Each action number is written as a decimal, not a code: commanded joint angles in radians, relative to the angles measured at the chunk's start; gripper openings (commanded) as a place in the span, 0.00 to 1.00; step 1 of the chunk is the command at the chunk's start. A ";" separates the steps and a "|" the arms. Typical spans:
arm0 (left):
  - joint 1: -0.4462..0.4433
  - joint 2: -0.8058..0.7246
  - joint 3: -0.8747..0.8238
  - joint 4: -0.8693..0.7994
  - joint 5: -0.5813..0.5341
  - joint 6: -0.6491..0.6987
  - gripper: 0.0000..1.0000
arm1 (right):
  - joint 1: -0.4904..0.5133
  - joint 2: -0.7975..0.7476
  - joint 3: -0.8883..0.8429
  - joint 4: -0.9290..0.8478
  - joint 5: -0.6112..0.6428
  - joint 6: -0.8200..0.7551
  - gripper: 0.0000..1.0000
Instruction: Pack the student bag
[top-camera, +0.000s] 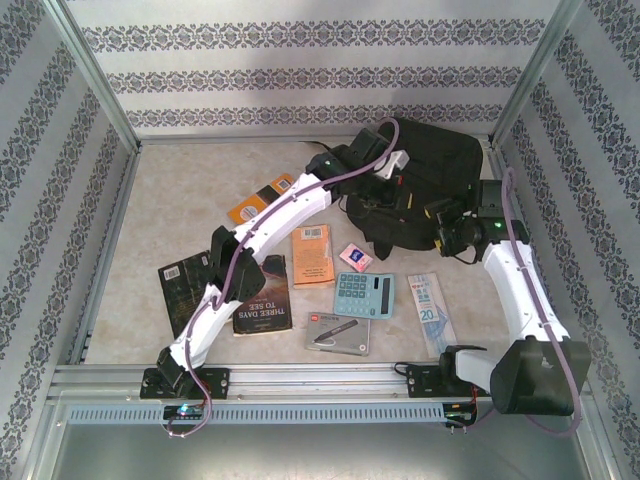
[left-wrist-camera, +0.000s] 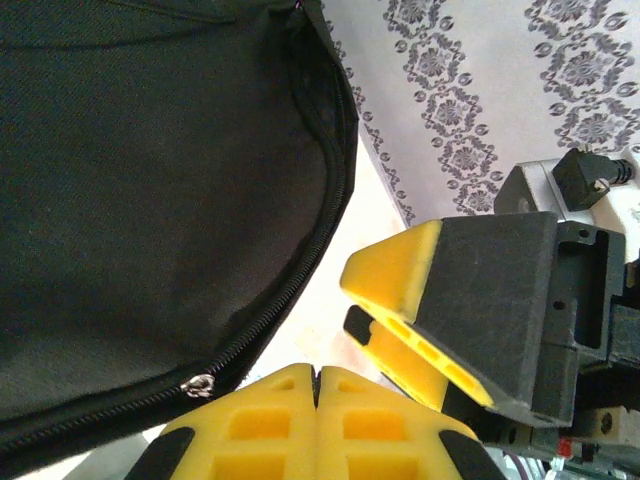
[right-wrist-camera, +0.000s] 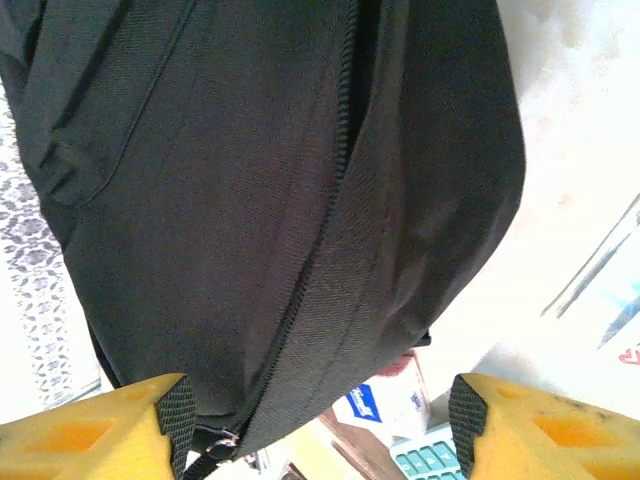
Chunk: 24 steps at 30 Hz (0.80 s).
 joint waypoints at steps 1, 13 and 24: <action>-0.014 0.004 0.041 0.076 0.033 -0.022 0.00 | -0.001 0.026 -0.027 0.020 -0.014 0.017 0.67; -0.011 0.008 0.037 0.026 0.013 0.032 0.00 | 0.000 0.185 0.003 0.075 -0.022 -0.073 0.42; 0.048 -0.058 -0.067 -0.002 -0.056 0.098 0.00 | 0.000 0.199 0.022 0.014 0.103 -0.170 0.05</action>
